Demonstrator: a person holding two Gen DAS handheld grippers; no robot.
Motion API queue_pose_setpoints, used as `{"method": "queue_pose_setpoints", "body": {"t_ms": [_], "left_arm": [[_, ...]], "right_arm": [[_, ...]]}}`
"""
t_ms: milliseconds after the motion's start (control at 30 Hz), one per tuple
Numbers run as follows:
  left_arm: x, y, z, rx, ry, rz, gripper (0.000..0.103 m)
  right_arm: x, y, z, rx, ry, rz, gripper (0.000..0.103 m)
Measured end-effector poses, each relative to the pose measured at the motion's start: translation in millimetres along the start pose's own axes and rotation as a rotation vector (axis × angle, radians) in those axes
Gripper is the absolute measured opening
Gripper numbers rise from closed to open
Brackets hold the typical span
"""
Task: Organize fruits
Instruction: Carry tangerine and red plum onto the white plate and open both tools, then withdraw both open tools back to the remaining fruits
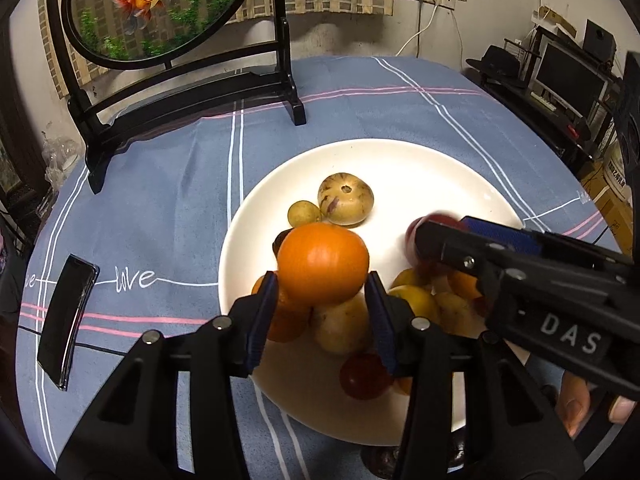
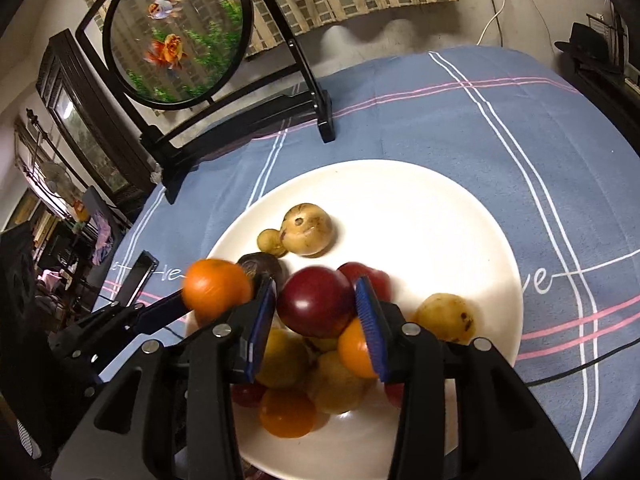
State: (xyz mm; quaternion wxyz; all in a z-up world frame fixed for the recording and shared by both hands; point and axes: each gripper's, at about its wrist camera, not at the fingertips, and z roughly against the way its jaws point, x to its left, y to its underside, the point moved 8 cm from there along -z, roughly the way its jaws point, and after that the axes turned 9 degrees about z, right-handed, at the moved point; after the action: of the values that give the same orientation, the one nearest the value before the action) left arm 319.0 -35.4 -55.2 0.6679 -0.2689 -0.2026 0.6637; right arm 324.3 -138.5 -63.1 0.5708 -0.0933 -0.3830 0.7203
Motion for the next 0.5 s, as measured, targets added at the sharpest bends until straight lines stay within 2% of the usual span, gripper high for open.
{"method": "queue_pose_setpoints", "body": {"t_ms": [100, 200, 400, 500], "left_arm": [[-1, -5, 12, -0.052, 0.035, 0.017, 0.053], [0, -4, 22, -0.072, 0.030, 0.025, 0.060], [11, 10, 42, -0.093, 0.016, 0.042, 0.061], [16, 22, 56, -0.100, 0.018, 0.059, 0.071]], "right_arm": [[2, 1, 7, -0.006, -0.007, 0.000, 0.045], [4, 3, 18, -0.022, -0.009, 0.004, 0.045], [8, 17, 50, -0.070, -0.010, 0.018, 0.047], [7, 28, 68, -0.092, -0.011, 0.011, 0.049]]}}
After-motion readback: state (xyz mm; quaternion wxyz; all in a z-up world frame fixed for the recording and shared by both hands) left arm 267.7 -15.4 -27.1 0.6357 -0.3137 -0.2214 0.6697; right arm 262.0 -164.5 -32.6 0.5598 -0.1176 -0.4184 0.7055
